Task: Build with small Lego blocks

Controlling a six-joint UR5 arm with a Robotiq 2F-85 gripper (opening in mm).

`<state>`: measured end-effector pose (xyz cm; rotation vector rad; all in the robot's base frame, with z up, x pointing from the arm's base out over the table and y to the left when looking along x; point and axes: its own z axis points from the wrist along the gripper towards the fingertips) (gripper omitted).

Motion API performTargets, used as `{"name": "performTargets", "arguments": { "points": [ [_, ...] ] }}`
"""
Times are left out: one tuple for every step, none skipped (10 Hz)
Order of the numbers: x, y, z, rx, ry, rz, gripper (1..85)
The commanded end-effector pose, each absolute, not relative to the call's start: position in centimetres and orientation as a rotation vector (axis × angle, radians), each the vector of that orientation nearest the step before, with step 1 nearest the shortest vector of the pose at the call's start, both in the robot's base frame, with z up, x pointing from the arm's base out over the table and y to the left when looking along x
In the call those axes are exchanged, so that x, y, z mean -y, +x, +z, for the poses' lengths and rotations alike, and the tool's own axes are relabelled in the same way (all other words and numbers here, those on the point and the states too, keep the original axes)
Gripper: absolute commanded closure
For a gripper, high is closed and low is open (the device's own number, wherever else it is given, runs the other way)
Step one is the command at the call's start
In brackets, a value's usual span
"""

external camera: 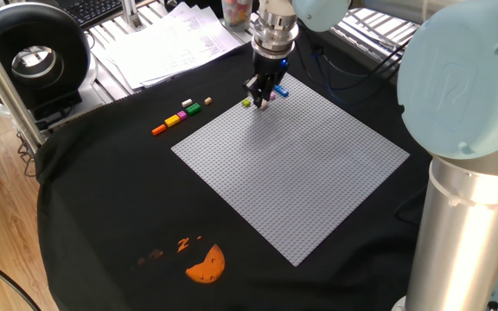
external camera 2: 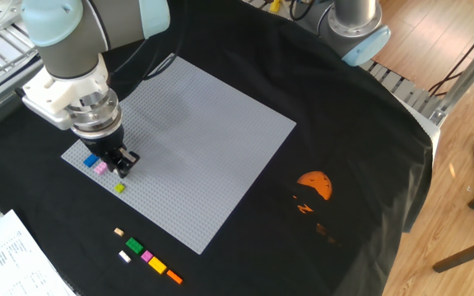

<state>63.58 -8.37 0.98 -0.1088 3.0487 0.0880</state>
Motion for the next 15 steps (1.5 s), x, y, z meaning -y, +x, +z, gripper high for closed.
{"name": "performTargets", "arguments": {
  "points": [
    [8.04, 63.79, 1.26, -3.043, -0.053, 0.118, 58.3],
    [8.09, 63.91, 1.20, -3.039, -0.053, 0.115, 58.3],
    [8.05, 63.95, 1.20, -3.037, -0.050, 0.118, 58.3],
    [8.01, 63.95, 1.17, -3.037, -0.050, 0.120, 58.3],
    [8.02, 63.95, 1.04, -3.037, -0.055, 0.120, 58.3],
    [8.01, 64.02, 0.81, -3.035, -0.057, 0.119, 58.3],
    [8.05, 64.13, 0.59, -3.032, -0.057, 0.117, 58.3],
    [8.07, 64.25, 0.50, -3.027, -0.061, 0.116, 58.3],
    [8.09, 64.22, 0.51, -3.027, -0.063, 0.116, 58.7],
    [8.14, 64.17, 0.62, -3.027, -0.066, 0.116, 58.7],
    [8.11, 64.09, 0.67, -3.030, -0.064, 0.116, 59.0],
    [8.11, 64.09, 0.66, -3.030, -0.066, 0.116, 59.3],
    [8.15, 64.09, 0.65, -3.030, -0.071, 0.114, 59.7],
    [8.15, 64.09, 0.62, -3.030, -0.071, 0.114, 59.7],
    [8.15, 64.10, 0.61, -3.030, -0.073, 0.114, 60.0]
  ]
}}
